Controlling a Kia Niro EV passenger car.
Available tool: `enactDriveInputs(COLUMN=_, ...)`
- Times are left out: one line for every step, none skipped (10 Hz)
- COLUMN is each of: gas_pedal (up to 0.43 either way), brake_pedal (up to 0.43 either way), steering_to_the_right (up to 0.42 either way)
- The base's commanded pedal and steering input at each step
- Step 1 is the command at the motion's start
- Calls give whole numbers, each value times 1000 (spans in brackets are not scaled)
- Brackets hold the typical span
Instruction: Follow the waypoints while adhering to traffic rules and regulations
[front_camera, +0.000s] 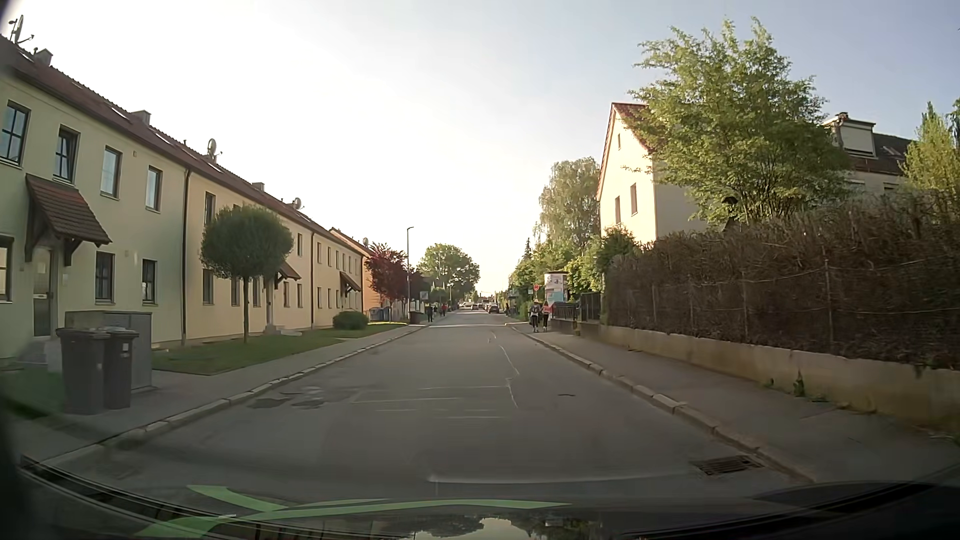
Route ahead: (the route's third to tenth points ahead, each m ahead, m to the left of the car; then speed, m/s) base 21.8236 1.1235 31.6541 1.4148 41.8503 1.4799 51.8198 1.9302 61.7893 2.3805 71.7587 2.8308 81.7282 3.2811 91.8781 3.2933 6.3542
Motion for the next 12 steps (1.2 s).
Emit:
enactDriveInputs(gas_pedal=118, brake_pedal=0, steering_to_the_right=-21)
enactDriveInputs(gas_pedal=118, brake_pedal=0, steering_to_the_right=-20)
enactDriveInputs(gas_pedal=118, brake_pedal=0, steering_to_the_right=-21)
enactDriveInputs(gas_pedal=118, brake_pedal=0, steering_to_the_right=-24)
enactDriveInputs(gas_pedal=118, brake_pedal=0, steering_to_the_right=-26)
enactDriveInputs(gas_pedal=118, brake_pedal=0, steering_to_the_right=-29)
enactDriveInputs(gas_pedal=118, brake_pedal=0, steering_to_the_right=-29)
enactDriveInputs(gas_pedal=118, brake_pedal=0, steering_to_the_right=-29)
enactDriveInputs(gas_pedal=118, brake_pedal=0, steering_to_the_right=-29)
enactDriveInputs(gas_pedal=118, brake_pedal=0, steering_to_the_right=-26)
enactDriveInputs(gas_pedal=110, brake_pedal=0, steering_to_the_right=-25)
enactDriveInputs(gas_pedal=110, brake_pedal=0, steering_to_the_right=-24)
